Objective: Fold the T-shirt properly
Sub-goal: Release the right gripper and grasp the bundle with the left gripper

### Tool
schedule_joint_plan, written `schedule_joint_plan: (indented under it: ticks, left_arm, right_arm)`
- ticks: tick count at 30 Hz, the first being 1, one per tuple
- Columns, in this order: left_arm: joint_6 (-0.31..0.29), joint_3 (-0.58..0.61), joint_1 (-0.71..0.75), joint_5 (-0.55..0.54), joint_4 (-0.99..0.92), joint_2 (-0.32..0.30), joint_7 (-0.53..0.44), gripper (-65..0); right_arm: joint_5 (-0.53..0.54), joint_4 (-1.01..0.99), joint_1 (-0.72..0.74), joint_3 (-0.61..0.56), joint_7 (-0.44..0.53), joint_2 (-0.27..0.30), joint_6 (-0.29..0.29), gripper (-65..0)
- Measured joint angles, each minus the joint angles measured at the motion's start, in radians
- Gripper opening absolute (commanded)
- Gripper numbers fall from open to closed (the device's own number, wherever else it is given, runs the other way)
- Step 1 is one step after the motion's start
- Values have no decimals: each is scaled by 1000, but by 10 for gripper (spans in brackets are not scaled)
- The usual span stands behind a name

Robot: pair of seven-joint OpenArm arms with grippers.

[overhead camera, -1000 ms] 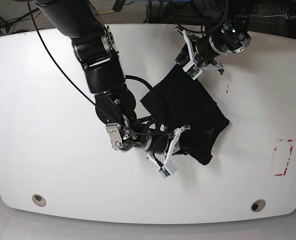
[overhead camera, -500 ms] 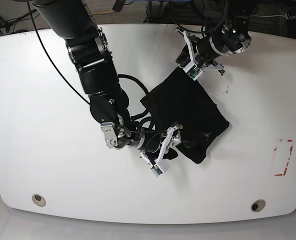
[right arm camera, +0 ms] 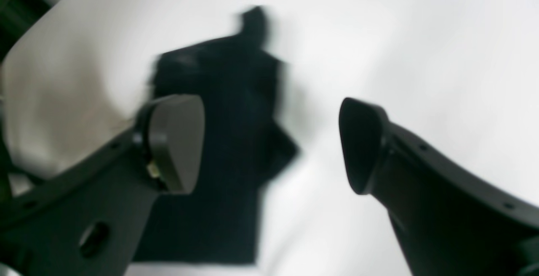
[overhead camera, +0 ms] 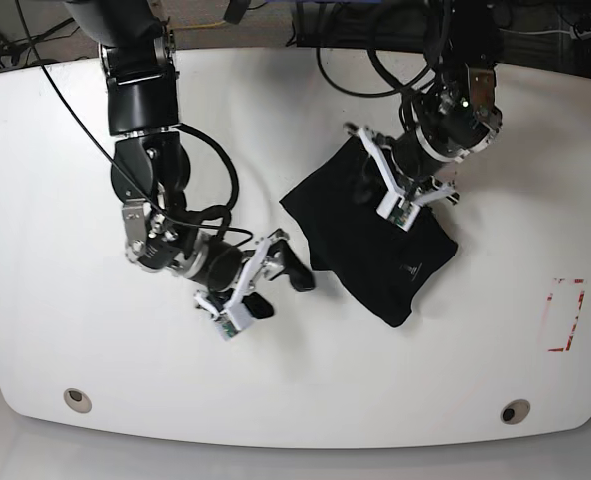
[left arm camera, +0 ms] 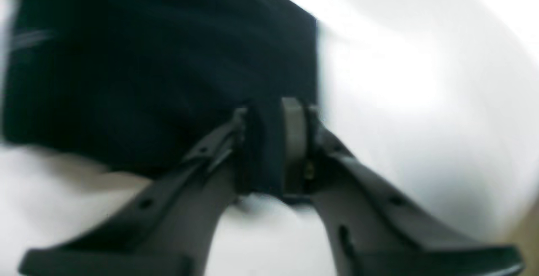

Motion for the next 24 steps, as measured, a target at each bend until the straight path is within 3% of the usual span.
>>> schedule_joint_plan:
  ticks: [4, 7, 11, 16, 24]
  left_arm:
    - [140, 5, -80, -13, -18, 23, -14, -397]
    - [187, 3, -142, -16, -84, 38, -5, -392]
    - [246, -5, -222, -7, -195, 58, -12, -392]
    - [297, -1, -316, -10, -413, 62, -104, -392]
    - [304, 1, -446, -10, -780, 30, -265, -390]
  right_arm:
    - [-6, 32, -42, 147, -55, 12, 27, -176]
    - [-8, 32, -55, 247, -108, 12, 90, -176]
    - [0, 92, -97, 380, -157, 8, 101, -176]
    - [-13, 154, -150, 475, -213, 16, 101, -176]
    - [0, 245, -226, 519, -211, 6, 105, -176]
